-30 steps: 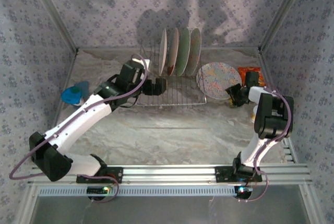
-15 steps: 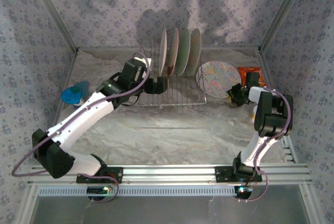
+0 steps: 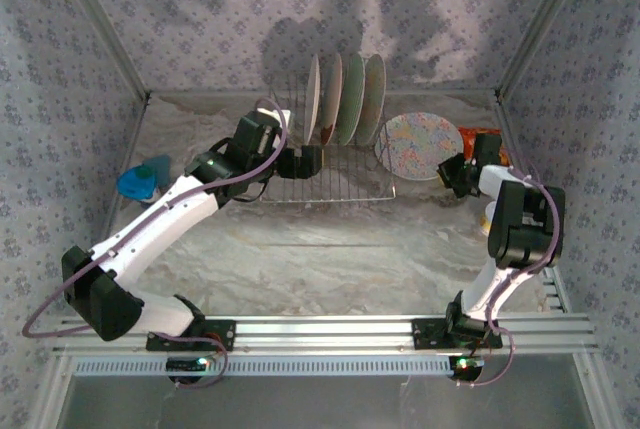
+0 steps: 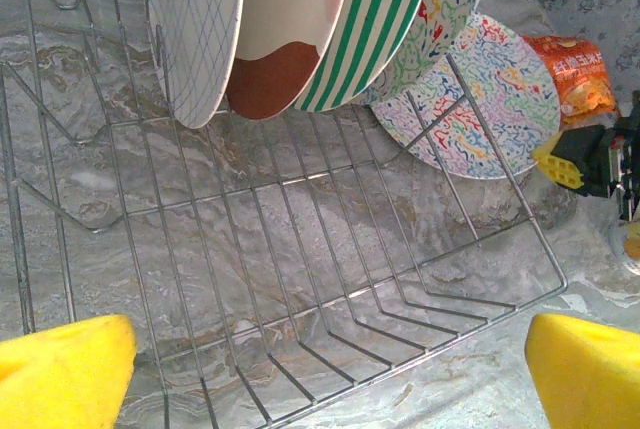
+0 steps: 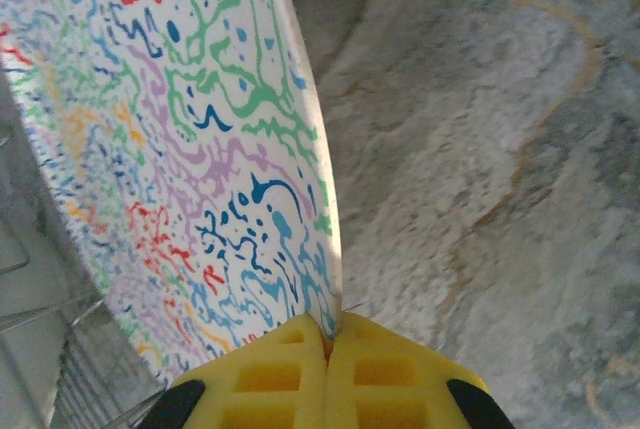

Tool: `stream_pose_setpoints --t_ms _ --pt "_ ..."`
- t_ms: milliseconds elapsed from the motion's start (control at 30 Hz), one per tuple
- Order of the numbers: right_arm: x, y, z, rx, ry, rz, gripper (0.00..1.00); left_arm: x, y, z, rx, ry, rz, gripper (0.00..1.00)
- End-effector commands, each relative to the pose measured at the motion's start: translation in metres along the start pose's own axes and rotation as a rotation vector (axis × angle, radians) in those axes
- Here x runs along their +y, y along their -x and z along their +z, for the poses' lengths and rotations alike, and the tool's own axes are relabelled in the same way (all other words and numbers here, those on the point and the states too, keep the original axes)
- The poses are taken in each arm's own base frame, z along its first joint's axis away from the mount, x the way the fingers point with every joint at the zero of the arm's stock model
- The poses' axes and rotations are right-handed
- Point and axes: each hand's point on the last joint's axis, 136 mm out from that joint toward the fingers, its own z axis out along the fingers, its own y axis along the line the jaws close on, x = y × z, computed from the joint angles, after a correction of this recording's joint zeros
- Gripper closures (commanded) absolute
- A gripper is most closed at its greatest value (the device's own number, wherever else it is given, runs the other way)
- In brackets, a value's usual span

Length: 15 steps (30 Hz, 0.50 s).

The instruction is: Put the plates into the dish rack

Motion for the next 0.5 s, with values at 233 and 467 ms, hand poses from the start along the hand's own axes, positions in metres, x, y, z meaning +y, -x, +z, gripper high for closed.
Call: stream_pose_setpoints --t_ms 233,467 --pt "0.068 -0.01 -0.051 -0.052 0.051 -0.213 1.0 -0.003 0.008 -0.015 -0.045 -0.012 -0.002 0.01" --pt "0.077 -0.015 -0.063 -0.068 0.041 -0.257 1.0 -0.003 0.006 -0.019 -0.053 -0.02 -0.023 0.01"
